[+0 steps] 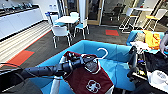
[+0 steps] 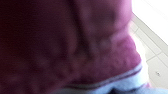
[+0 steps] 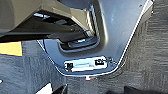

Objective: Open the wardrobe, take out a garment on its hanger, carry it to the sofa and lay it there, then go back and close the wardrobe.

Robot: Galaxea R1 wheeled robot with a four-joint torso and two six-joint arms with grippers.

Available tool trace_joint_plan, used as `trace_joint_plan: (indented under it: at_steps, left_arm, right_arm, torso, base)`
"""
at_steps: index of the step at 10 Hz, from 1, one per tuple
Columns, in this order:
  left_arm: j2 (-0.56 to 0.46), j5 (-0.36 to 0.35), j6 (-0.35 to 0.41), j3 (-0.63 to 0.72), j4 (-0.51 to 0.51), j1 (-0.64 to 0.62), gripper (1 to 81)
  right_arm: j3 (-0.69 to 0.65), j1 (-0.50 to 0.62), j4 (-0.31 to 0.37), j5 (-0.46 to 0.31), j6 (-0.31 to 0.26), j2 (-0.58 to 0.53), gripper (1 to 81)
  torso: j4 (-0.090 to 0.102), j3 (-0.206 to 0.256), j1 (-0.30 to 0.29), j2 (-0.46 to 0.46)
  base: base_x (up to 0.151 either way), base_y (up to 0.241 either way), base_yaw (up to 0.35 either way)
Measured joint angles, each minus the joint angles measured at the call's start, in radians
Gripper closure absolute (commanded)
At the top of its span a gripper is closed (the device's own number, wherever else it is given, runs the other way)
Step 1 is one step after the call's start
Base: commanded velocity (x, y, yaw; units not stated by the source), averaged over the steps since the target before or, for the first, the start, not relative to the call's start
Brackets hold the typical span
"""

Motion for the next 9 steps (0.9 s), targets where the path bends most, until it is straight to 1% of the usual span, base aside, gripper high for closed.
trace_joint_plan:
  at_steps: [1, 2, 4, 6, 8, 9]
  left_arm:
    - [0.006, -0.012, -0.018, -0.002, -0.001, -0.014, 81.1]
    - [0.032, -0.026, -0.02, -0.004, -0.002, -0.017, 81.1]
    - [0.117, -0.013, -0.017, -0.004, 0.0, -0.017, 81.1]
    - [0.17, -0.007, -0.026, -0.01, 0.0, -0.032, 81.1]
    - [0.207, -0.017, -0.053, -0.071, -0.001, -0.05, 81.1]
    - [0.211, -0.014, -0.072, -0.108, 0.0, -0.05, 81.1]
  right_arm:
    - [-0.008, 0.0, 0.0, 0.0, 0.0, 0.002, 1.0]
    - [-0.01, 0.001, 0.001, 0.0, 0.0, 0.002, 1.0]
    - [-0.01, 0.001, 0.001, 0.0, 0.0, 0.003, 1.0]
    - [-0.01, 0.001, 0.001, -0.001, 0.0, 0.006, 1.0]
    - [-0.01, 0.002, 0.002, -0.001, 0.0, 0.006, 1.0]
    - [-0.01, 0.004, 0.002, -0.001, 0.0, 0.009, 1.0]
  torso:
    - [0.0, 0.0, 0.0, 0.0]
    - [0.0, 0.0, 0.0, 0.0]
    - [0.0, 0.0, 0.0, 0.0]
    - [0.0, 0.0, 0.0, 0.0]
    - [0.0, 0.0, 0.0, 0.0]
    - [0.0, 0.0, 0.0, 0.0]
  base:
    - [0.0, 0.0, 0.0]
    - [0.0, 0.0, 0.0]
    - [0.0, 0.0, 0.0]
    - [0.0, 0.0, 0.0]
    - [0.0, 0.0, 0.0]
    - [0.0, 0.0, 0.0]
